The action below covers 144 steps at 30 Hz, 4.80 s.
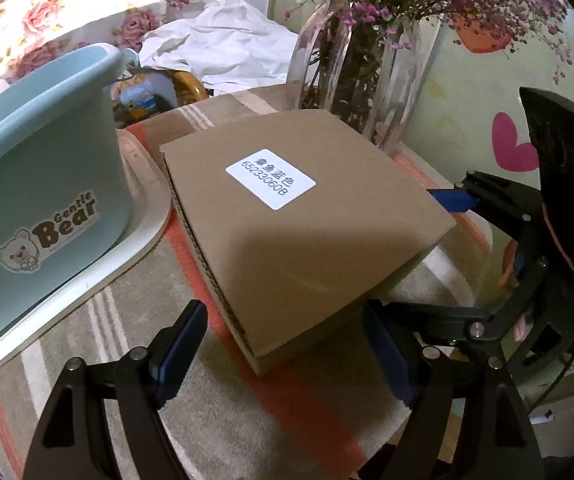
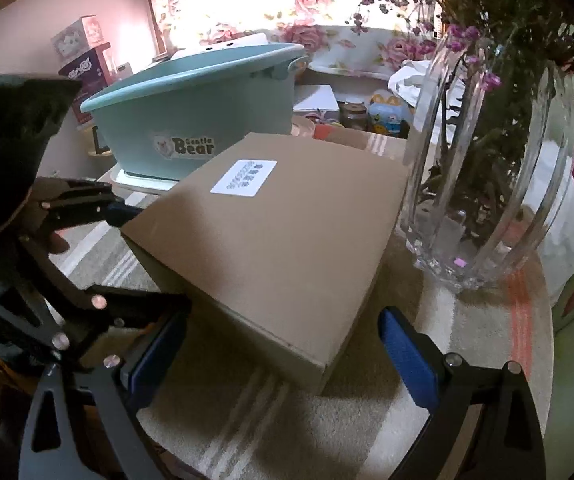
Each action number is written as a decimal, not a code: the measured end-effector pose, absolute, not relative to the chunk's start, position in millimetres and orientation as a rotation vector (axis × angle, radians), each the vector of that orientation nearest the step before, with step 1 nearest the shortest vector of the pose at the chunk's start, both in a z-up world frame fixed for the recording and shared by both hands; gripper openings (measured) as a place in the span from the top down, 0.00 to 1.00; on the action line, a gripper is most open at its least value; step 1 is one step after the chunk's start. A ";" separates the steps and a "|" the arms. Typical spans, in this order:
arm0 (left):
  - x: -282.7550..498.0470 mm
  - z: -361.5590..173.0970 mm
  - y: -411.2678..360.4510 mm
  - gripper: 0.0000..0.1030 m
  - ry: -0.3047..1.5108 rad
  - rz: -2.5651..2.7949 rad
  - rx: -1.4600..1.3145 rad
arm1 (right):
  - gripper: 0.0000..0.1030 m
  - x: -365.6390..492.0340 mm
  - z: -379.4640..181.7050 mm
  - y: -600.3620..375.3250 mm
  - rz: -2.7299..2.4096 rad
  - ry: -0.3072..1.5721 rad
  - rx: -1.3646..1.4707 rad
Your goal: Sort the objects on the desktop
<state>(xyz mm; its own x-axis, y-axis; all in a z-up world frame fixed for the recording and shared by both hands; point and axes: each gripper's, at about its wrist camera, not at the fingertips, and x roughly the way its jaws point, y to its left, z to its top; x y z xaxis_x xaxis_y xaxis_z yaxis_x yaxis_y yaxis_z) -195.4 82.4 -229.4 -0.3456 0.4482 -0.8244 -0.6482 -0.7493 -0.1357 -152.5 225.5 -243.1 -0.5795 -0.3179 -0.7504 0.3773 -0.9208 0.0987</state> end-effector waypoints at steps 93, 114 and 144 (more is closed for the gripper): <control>-280.9 -187.6 140.8 0.20 0.599 2.492 -1.225 | 0.08 -84.2 -221.8 221.3 -2.849 -0.148 1.420; -282.3 -202.4 145.3 0.20 0.574 2.367 -1.363 | 0.08 -86.7 -223.4 206.1 -2.834 -0.073 1.413; -224.0 -188.8 128.4 0.20 0.660 2.334 -1.277 | 0.06 -20.8 -226.1 210.1 -2.737 -0.361 1.353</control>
<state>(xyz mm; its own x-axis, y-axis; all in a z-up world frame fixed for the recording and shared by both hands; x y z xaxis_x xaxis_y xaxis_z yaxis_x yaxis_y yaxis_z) -224.0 128.4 -188.8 -0.5037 0.1165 -0.8560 -0.5475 -0.8095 0.2120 -20.8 210.1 -226.1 -0.6109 -0.1627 -0.7748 -0.0440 -0.9702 0.2384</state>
